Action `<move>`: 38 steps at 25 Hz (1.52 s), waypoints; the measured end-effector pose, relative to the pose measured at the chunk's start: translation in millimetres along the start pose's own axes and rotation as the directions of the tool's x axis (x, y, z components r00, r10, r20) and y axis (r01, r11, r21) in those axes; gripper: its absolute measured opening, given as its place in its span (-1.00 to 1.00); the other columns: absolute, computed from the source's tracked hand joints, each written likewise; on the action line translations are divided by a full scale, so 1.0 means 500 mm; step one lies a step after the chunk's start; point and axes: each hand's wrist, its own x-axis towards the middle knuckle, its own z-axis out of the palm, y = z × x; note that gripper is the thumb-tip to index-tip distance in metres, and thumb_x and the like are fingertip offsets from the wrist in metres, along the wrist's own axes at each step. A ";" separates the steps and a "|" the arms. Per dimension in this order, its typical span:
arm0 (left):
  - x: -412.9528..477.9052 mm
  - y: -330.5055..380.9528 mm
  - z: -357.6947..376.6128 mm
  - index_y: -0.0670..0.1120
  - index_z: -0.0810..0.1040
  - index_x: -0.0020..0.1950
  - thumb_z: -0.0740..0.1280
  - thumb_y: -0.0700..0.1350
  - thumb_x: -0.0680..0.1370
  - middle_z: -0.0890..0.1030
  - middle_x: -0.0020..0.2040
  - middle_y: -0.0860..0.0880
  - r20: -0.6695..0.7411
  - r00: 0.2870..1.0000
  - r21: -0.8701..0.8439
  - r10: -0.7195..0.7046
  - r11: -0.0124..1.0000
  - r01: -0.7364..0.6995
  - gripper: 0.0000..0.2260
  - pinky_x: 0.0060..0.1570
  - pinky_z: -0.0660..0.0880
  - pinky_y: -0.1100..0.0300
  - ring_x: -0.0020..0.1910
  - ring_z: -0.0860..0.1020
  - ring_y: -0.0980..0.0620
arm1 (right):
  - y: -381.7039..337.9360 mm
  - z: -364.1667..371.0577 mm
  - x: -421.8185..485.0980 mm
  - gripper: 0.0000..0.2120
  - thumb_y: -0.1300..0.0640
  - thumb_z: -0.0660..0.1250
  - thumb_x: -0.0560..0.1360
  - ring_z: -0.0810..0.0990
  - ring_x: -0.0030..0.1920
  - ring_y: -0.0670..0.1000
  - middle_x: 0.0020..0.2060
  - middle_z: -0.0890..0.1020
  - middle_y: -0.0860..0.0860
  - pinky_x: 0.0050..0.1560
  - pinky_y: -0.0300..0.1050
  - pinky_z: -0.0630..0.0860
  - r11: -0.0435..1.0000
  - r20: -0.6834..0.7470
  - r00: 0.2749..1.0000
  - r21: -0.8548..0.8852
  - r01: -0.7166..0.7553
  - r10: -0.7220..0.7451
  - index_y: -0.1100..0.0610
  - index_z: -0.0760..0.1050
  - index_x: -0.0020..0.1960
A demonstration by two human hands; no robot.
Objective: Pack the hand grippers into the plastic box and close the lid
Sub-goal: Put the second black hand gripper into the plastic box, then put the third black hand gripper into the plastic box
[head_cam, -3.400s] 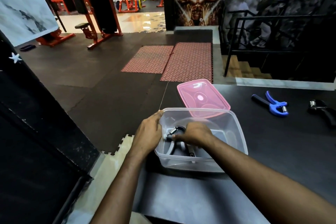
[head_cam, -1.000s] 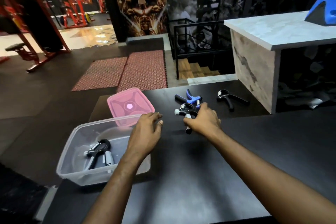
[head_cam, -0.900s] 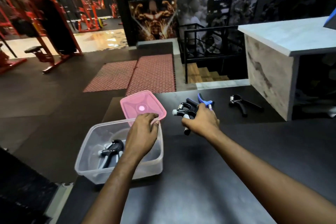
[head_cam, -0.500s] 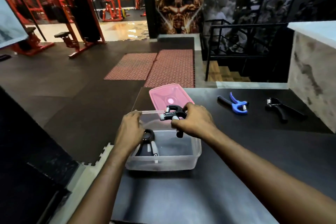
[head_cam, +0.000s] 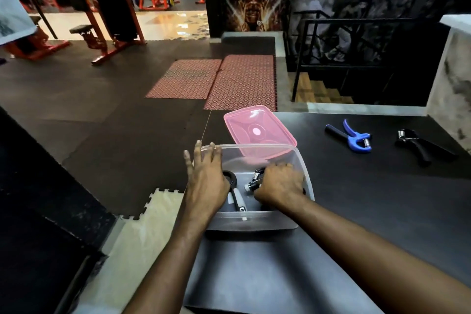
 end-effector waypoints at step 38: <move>0.047 0.517 0.165 -0.16 0.47 0.35 0.20 -0.15 0.54 0.49 0.35 -0.14 0.114 0.935 -0.301 0.337 0.908 -0.291 -0.62 0.47 0.19 0.04 0.42 0.34 -0.14 | 0.647 -0.044 0.190 -0.76 0.03 0.44 0.40 0.63 0.08 0.21 0.03 0.68 0.13 0.05 -0.03 0.55 0.833 -0.194 0.880 0.460 -0.308 0.433 0.09 0.61 0.03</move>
